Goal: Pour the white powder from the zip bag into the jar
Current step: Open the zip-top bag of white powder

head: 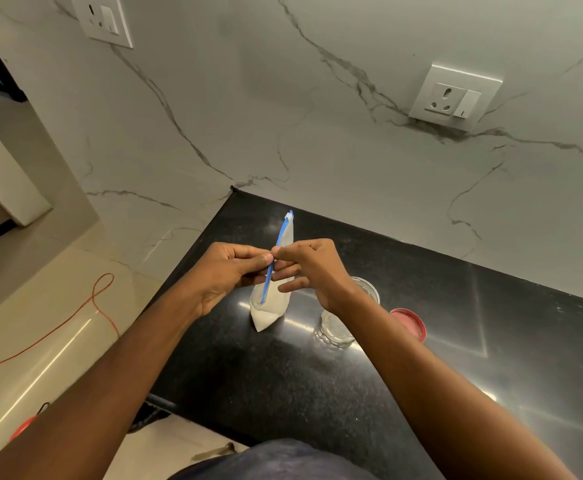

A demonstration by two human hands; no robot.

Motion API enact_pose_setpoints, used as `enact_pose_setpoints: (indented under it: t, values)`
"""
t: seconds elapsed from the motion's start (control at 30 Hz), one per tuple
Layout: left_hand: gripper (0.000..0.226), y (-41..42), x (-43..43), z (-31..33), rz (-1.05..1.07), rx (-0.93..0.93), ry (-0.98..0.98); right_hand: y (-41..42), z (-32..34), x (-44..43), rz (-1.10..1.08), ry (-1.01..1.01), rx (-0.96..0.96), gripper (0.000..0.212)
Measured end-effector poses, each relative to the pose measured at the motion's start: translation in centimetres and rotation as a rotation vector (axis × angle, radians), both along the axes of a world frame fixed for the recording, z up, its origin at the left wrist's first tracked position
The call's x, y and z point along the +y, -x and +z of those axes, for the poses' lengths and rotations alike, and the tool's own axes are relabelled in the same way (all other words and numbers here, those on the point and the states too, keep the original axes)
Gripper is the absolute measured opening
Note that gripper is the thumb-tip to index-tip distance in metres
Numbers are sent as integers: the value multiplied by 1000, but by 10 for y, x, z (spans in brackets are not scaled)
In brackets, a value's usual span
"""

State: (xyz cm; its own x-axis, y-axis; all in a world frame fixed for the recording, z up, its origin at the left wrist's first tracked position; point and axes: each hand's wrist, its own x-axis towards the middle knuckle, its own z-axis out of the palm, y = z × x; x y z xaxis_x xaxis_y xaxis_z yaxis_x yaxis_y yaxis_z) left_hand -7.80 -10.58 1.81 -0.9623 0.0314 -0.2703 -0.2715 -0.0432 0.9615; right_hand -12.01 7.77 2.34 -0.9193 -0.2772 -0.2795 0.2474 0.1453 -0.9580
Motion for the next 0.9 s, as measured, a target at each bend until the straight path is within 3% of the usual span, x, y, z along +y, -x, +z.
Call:
enact_pose_setpoints:
  t: [0.17,0.47,0.67,0.8,0.9]
  values:
    - [14,0,0,1,5,-13,-14,-4,-2,2,-15,33,-41,11]
    - [22,-5,5,1,4,10,-36,-5,2,3,-30,-16,-15,20]
    - [14,-7,4,0,18,3,-17,-8,2,4,-33,-6,-32,16]
    - [12,-6,5,-3,29,36,103,-8,0,4,-28,10,-53,13]
    - [12,-5,7,-8,18,118,327,-9,-2,2,-20,-34,-42,14]
